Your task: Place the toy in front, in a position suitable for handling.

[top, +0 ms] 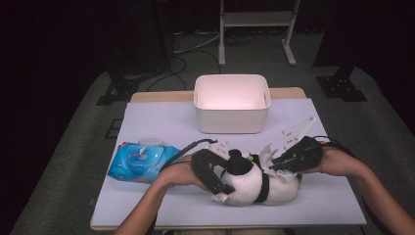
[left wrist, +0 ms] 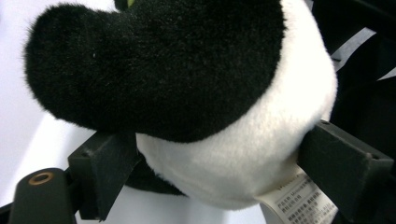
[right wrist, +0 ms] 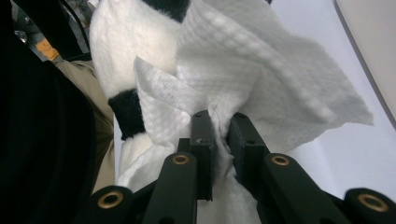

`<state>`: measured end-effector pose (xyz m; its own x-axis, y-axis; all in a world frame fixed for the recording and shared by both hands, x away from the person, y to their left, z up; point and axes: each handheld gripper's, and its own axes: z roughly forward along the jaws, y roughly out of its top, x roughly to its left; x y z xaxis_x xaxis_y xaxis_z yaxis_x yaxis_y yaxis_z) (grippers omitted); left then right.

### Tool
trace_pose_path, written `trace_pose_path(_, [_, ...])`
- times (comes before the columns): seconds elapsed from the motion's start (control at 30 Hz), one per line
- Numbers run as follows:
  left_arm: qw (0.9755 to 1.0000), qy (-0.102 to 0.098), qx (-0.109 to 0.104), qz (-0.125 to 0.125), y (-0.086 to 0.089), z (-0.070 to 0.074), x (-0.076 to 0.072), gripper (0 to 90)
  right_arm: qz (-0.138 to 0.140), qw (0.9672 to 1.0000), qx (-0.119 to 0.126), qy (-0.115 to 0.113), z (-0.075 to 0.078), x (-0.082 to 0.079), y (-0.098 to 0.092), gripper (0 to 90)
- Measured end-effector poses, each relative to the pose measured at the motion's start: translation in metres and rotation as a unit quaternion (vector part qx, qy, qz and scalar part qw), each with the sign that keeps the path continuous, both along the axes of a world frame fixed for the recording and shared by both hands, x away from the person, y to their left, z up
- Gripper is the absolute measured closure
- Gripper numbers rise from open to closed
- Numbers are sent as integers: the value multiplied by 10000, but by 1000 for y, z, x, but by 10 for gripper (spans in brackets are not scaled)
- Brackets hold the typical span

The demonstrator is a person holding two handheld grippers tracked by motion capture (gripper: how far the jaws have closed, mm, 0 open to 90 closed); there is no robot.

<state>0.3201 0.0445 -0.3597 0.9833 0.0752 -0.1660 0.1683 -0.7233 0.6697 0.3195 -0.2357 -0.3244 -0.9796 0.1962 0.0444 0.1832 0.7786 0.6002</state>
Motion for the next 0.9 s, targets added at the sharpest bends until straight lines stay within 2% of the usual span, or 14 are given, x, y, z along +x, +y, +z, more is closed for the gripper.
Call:
trace_pose_path(0.2, [9996, 57, -240, -102, -6, 2, -1, 196, 71, 9999, 98, 68, -3, 1, 4, 801])
trace_pose_path(0.27, [9997, 35, -198, -124, -6, 4, -1, 227, 112, 9998, 111, 99, -4, 1, 8, 801])
trace_pose_path(0.43, [9992, 112, -380, -50, -2, 9, 3, 267, 114, 9995, 272, 105, -1, 3, 10, 803])
trace_pose_path(0.83, [9996, 14, -270, -102, -2, 13, 4, 265, 253, 9986, 461, -74, 17, 7, 25, 803])
trace_pose_path(0.9, [9996, 10, -280, -92, -1, 12, 4, 263, 279, 9987, 416, -99, 17, 6, 26, 803])
